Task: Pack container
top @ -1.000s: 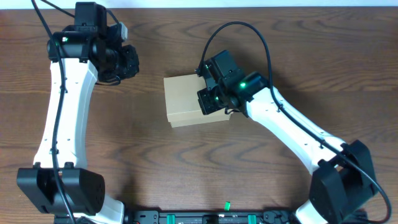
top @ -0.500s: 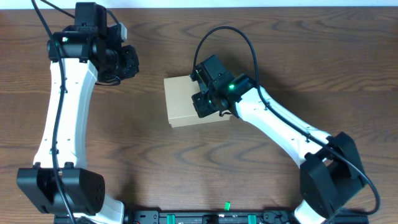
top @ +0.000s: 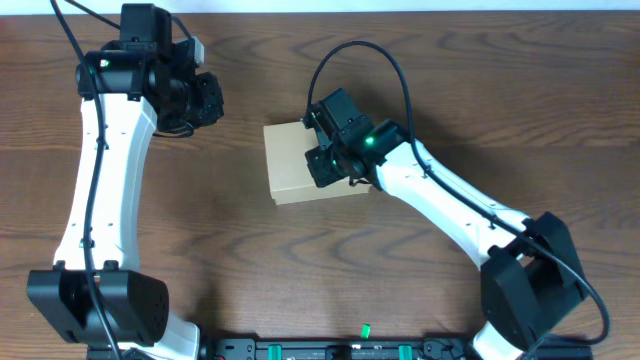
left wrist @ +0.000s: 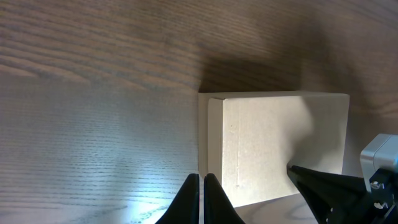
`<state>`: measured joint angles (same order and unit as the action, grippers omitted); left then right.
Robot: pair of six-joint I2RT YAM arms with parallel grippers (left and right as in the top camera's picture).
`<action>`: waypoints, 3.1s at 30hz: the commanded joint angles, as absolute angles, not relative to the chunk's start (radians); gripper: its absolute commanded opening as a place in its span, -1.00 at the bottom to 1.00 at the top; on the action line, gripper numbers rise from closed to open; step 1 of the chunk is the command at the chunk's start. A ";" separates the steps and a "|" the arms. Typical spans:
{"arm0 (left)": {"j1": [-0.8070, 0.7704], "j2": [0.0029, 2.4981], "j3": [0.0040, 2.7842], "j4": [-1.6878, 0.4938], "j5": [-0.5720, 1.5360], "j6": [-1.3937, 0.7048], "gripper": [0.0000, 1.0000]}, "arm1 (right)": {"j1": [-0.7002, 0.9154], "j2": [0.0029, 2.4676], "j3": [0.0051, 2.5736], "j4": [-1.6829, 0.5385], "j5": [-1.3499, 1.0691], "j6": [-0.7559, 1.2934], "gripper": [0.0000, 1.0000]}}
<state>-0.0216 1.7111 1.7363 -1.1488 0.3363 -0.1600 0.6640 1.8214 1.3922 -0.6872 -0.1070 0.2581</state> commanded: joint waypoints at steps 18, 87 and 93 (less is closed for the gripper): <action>0.015 1.514 1.758 -1.333 0.241 -0.159 -0.88 | 0.366 1.218 1.262 -0.973 -0.137 0.051 -0.97; 0.015 0.332 0.913 -1.052 0.132 0.156 0.91 | 0.293 0.626 0.927 -1.041 -0.082 0.163 0.98; 0.014 0.255 0.745 -0.934 0.131 0.262 0.90 | 0.293 0.626 0.927 -1.041 -0.082 0.163 0.98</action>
<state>0.0113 0.3042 0.7918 -0.9531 0.1211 0.1780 0.3031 0.6281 0.9318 -1.0389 -0.0925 0.1524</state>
